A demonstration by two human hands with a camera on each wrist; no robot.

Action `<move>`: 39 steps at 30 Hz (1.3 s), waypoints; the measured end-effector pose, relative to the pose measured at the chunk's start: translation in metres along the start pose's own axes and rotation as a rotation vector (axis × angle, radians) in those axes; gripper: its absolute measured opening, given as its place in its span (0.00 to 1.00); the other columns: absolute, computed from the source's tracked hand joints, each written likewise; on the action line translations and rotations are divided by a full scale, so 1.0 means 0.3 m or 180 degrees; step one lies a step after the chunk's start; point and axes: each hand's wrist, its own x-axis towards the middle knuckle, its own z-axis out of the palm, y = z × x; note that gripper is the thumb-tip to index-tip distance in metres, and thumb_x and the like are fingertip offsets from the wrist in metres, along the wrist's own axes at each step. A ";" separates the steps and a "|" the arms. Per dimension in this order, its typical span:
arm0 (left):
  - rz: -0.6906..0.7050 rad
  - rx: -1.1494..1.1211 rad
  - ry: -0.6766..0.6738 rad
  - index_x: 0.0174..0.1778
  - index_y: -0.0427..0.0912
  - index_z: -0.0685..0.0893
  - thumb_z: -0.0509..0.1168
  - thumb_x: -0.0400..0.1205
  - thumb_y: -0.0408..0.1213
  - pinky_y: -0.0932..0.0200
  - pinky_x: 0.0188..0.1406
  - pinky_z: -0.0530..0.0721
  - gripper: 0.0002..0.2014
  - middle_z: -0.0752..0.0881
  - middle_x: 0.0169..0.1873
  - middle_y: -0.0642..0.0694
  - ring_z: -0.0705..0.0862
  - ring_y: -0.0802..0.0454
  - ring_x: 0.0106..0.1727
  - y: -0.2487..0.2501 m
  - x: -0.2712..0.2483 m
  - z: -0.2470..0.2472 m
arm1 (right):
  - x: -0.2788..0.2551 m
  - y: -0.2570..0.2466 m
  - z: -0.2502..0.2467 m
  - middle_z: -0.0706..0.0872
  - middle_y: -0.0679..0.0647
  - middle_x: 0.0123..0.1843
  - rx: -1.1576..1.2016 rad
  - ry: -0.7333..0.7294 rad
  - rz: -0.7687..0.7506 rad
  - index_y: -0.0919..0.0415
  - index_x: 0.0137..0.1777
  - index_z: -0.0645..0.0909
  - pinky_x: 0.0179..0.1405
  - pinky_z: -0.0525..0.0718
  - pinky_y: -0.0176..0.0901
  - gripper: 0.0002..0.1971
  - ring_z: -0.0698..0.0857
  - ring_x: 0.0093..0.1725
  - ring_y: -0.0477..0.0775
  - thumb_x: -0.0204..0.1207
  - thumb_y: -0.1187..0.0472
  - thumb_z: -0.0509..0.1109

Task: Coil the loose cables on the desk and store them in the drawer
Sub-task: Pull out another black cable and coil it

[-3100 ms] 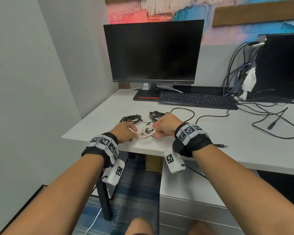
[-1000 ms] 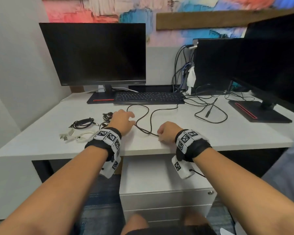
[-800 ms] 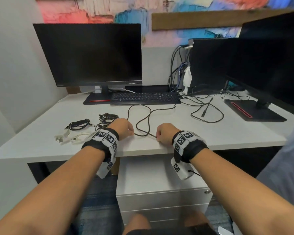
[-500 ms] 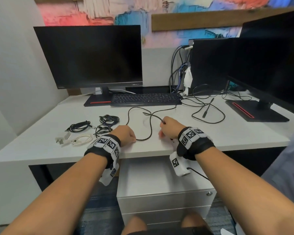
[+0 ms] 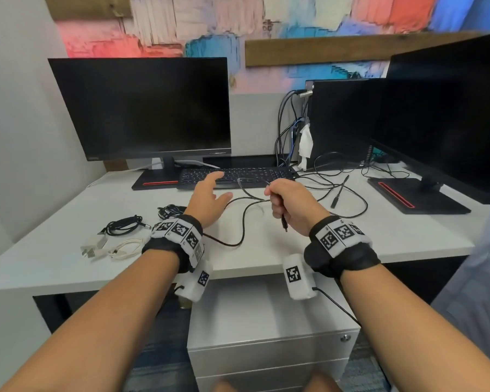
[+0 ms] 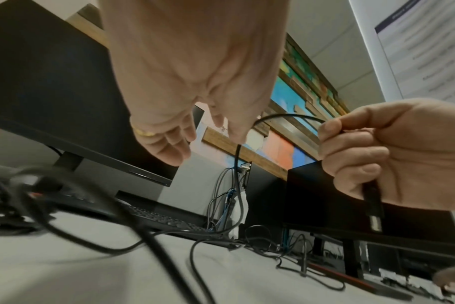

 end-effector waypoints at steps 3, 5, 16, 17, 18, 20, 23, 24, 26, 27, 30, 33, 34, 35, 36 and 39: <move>0.0130 -0.0430 -0.0063 0.72 0.50 0.72 0.64 0.82 0.41 0.52 0.65 0.77 0.21 0.73 0.71 0.45 0.80 0.47 0.63 0.054 0.011 0.019 | 0.000 -0.047 -0.009 0.67 0.51 0.23 0.0255 -0.0169 -0.0199 0.60 0.35 0.74 0.25 0.65 0.40 0.12 0.62 0.23 0.49 0.79 0.67 0.56; 0.0168 -0.0744 0.0047 0.69 0.47 0.75 0.63 0.83 0.39 0.55 0.62 0.77 0.18 0.75 0.68 0.48 0.81 0.53 0.58 0.086 0.016 0.030 | 0.004 -0.080 -0.013 0.66 0.51 0.23 0.0298 -0.0268 -0.0346 0.60 0.35 0.75 0.26 0.65 0.41 0.12 0.62 0.24 0.49 0.79 0.67 0.56; 0.0040 -0.0919 -0.0373 0.46 0.44 0.78 0.61 0.84 0.39 0.63 0.28 0.75 0.04 0.83 0.44 0.48 0.83 0.56 0.33 0.116 0.032 0.080 | 0.012 -0.202 -0.009 0.73 0.51 0.25 0.1317 -0.0447 -0.0855 0.62 0.41 0.74 0.25 0.66 0.38 0.14 0.67 0.23 0.48 0.85 0.64 0.50; 0.0018 -0.0902 -0.0459 0.44 0.45 0.77 0.61 0.84 0.39 0.63 0.27 0.75 0.04 0.84 0.47 0.47 0.83 0.55 0.31 0.107 0.029 0.088 | 0.017 -0.211 -0.014 0.77 0.51 0.26 0.1462 -0.0371 -0.0866 0.61 0.41 0.74 0.25 0.67 0.37 0.14 0.69 0.24 0.47 0.86 0.64 0.50; -0.0017 -0.0911 -0.0563 0.43 0.45 0.76 0.60 0.84 0.39 0.63 0.27 0.76 0.05 0.84 0.49 0.45 0.84 0.55 0.31 0.099 0.024 0.094 | 0.021 -0.217 -0.020 0.80 0.51 0.28 0.1565 -0.0280 -0.0881 0.61 0.42 0.74 0.25 0.68 0.36 0.14 0.72 0.25 0.47 0.86 0.64 0.51; -0.0151 -0.0975 -0.0790 0.43 0.45 0.74 0.58 0.85 0.38 0.62 0.28 0.80 0.05 0.85 0.52 0.44 0.86 0.52 0.33 0.082 0.013 0.101 | 0.029 -0.224 -0.033 0.85 0.52 0.31 0.1665 -0.0075 -0.0945 0.60 0.42 0.74 0.25 0.68 0.37 0.14 0.76 0.25 0.47 0.86 0.63 0.51; -0.0396 -0.0950 -0.1008 0.44 0.43 0.73 0.55 0.86 0.36 0.56 0.38 0.88 0.06 0.84 0.54 0.44 0.88 0.49 0.38 0.049 -0.006 0.110 | 0.044 -0.224 -0.060 0.90 0.54 0.38 0.1766 0.0188 -0.1046 0.60 0.44 0.73 0.26 0.68 0.38 0.13 0.81 0.26 0.48 0.87 0.64 0.50; -0.0408 -0.0890 -0.0995 0.44 0.43 0.73 0.54 0.86 0.36 0.53 0.43 0.88 0.06 0.83 0.53 0.44 0.88 0.48 0.39 0.040 -0.011 0.112 | 0.048 -0.220 -0.066 0.91 0.55 0.40 0.1782 0.0261 -0.1079 0.60 0.44 0.72 0.27 0.68 0.38 0.12 0.82 0.27 0.48 0.87 0.64 0.50; -0.0285 -0.0830 -0.0773 0.45 0.44 0.72 0.52 0.87 0.34 0.50 0.47 0.87 0.06 0.84 0.50 0.41 0.87 0.48 0.40 0.034 -0.015 0.117 | 0.055 -0.206 -0.073 0.91 0.56 0.45 0.1738 0.0386 -0.1127 0.60 0.46 0.72 0.29 0.70 0.38 0.11 0.85 0.30 0.49 0.87 0.64 0.50; -0.0170 -0.0831 -0.0596 0.46 0.46 0.71 0.51 0.87 0.33 0.50 0.44 0.87 0.06 0.84 0.47 0.39 0.86 0.48 0.38 0.037 -0.016 0.116 | 0.057 -0.198 -0.073 0.90 0.56 0.47 0.1685 0.0433 -0.1139 0.60 0.47 0.73 0.30 0.70 0.39 0.11 0.86 0.31 0.49 0.87 0.64 0.50; 0.0252 -0.0475 -0.0367 0.48 0.47 0.71 0.49 0.87 0.33 0.54 0.35 0.83 0.07 0.83 0.37 0.41 0.83 0.48 0.31 0.052 -0.014 0.111 | 0.062 -0.176 -0.070 0.89 0.55 0.51 0.1309 0.0544 -0.1129 0.59 0.48 0.75 0.32 0.73 0.38 0.11 0.87 0.35 0.48 0.87 0.64 0.52; 0.0522 0.0287 -0.0758 0.56 0.50 0.75 0.50 0.87 0.37 0.49 0.41 0.84 0.10 0.81 0.33 0.46 0.81 0.48 0.32 0.067 -0.019 0.101 | 0.076 -0.151 -0.074 0.90 0.54 0.52 0.0508 0.0759 -0.1173 0.57 0.51 0.80 0.33 0.77 0.36 0.10 0.87 0.37 0.46 0.85 0.63 0.57; 0.0611 0.0542 -0.0853 0.61 0.52 0.76 0.50 0.88 0.39 0.48 0.46 0.85 0.12 0.81 0.34 0.48 0.81 0.47 0.36 0.078 -0.026 0.094 | 0.082 -0.139 -0.079 0.90 0.54 0.51 0.0236 0.0848 -0.1203 0.57 0.51 0.82 0.33 0.78 0.35 0.09 0.87 0.38 0.46 0.85 0.63 0.59; 0.0678 0.0754 -0.0906 0.65 0.53 0.76 0.49 0.88 0.40 0.48 0.49 0.85 0.14 0.81 0.36 0.48 0.82 0.45 0.40 0.092 -0.034 0.085 | 0.089 -0.127 -0.085 0.89 0.53 0.50 -0.0005 0.0931 -0.1214 0.57 0.52 0.83 0.34 0.79 0.35 0.09 0.86 0.39 0.46 0.84 0.63 0.60; 0.0737 0.0884 -0.0928 0.69 0.54 0.75 0.49 0.88 0.41 0.49 0.51 0.84 0.16 0.82 0.40 0.46 0.83 0.43 0.45 0.109 -0.042 0.075 | 0.095 -0.115 -0.092 0.89 0.52 0.48 -0.0196 0.0990 -0.1194 0.57 0.53 0.84 0.34 0.79 0.35 0.10 0.86 0.40 0.46 0.83 0.63 0.61; 0.1006 0.1220 -0.0982 0.73 0.54 0.75 0.51 0.88 0.41 0.58 0.49 0.80 0.18 0.87 0.48 0.40 0.84 0.41 0.50 0.143 -0.050 0.048 | 0.111 -0.082 -0.113 0.86 0.52 0.43 -0.0512 0.1002 -0.0979 0.62 0.54 0.85 0.33 0.81 0.33 0.10 0.84 0.38 0.47 0.83 0.64 0.61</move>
